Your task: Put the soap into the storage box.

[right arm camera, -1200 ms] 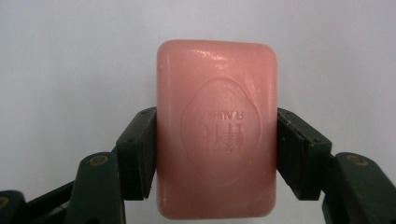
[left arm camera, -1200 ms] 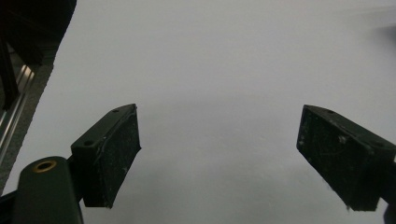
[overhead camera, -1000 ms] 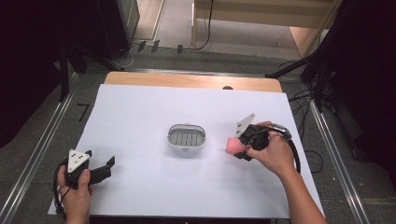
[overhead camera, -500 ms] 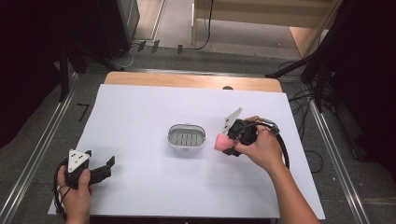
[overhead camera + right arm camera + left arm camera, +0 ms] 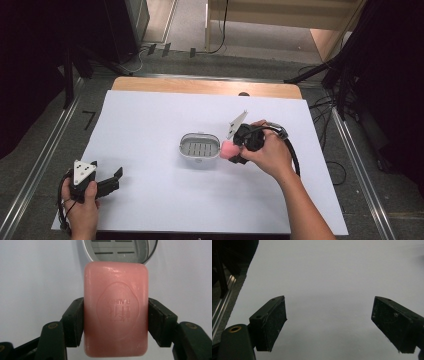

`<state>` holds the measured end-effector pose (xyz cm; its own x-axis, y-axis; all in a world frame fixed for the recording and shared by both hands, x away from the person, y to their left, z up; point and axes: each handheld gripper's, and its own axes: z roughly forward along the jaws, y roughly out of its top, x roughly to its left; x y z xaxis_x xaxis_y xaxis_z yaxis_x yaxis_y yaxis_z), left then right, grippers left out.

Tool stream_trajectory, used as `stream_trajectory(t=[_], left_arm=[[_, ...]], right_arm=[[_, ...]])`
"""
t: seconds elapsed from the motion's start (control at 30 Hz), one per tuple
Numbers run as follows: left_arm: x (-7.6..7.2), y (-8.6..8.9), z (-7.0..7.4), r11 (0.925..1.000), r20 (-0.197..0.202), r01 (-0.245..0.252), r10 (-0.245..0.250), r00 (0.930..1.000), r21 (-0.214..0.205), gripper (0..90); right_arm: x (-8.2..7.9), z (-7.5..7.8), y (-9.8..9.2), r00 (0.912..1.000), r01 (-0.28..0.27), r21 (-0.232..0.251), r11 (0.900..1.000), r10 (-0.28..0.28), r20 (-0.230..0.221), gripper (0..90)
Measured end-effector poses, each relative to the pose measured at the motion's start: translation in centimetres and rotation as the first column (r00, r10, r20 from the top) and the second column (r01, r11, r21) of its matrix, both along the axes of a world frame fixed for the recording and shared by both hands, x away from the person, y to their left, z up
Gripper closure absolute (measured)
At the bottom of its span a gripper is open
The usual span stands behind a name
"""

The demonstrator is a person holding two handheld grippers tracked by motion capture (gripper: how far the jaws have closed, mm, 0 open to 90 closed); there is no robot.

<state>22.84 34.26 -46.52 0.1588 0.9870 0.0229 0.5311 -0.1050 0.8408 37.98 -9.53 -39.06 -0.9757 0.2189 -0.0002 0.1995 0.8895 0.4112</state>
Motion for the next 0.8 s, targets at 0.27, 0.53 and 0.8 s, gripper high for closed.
stream_trajectory(t=[0.27, 0.53, 0.8], left_arm=[[0.0, 0.0, 0.0, 1.0000, -0.002, -0.003, 0.003, 1.0000, 0.005, 13.4], [0.0, -0.1, 0.0, 1.0000, -0.004, -0.001, 0.001, 1.0000, 0.004, 13.4], [0.0, 0.0, 0.0, 1.0000, -0.006, 0.002, -0.002, 1.0000, 0.004, 13.5]], right_arm=[[0.3, 0.7, 1.4, 0.9998, -0.012, 0.013, 0.9998, 0.012, 0.013, 38.8], [0.6, 1.2, 3.1, 0.9993, -0.034, 0.022, 0.9992, 0.033, 0.018, 38.8], [0.9, 1.4, 4.9, 0.9979, -0.061, 0.021, 0.9979, 0.060, 0.024, 38.8]])
